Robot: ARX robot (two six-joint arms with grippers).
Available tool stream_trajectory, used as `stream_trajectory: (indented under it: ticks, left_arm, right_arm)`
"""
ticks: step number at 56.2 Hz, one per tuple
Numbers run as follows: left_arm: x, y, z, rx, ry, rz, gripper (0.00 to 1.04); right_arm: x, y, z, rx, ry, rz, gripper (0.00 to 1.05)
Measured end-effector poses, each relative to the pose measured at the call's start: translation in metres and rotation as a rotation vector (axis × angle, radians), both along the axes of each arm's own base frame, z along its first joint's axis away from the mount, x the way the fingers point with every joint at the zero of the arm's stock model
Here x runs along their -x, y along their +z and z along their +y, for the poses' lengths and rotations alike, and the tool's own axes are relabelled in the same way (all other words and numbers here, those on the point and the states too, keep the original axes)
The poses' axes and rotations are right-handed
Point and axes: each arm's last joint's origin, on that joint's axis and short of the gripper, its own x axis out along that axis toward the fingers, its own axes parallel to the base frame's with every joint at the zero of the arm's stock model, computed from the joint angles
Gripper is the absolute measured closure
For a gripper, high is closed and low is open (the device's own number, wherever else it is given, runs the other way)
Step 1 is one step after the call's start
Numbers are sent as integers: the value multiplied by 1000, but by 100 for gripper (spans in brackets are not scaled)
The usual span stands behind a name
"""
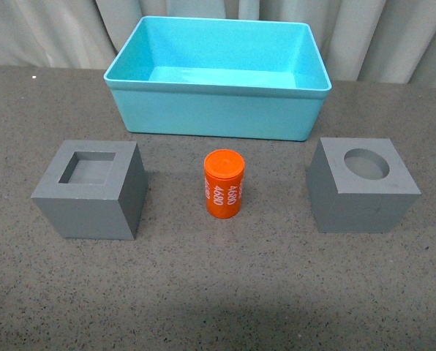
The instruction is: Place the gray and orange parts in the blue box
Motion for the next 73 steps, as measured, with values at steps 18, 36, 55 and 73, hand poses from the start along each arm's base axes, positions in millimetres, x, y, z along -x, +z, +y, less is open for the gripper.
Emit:
stream_trajectory:
  ticks: [18, 36, 55, 73]
  left_arm:
    - [0, 0, 0, 0, 0, 0, 7]
    - [0, 0, 0, 0, 0, 0, 7]
    - [0, 0, 0, 0, 0, 0, 7]
    - [0, 0, 0, 0, 0, 0, 7]
  right_arm:
    - [0, 0, 0, 0, 0, 0, 10]
    - [0, 0, 0, 1, -1, 0, 10]
    - [-45, -9, 10, 258, -49, 229, 10]
    - [-120, -47, 21, 219, 39, 595, 10]
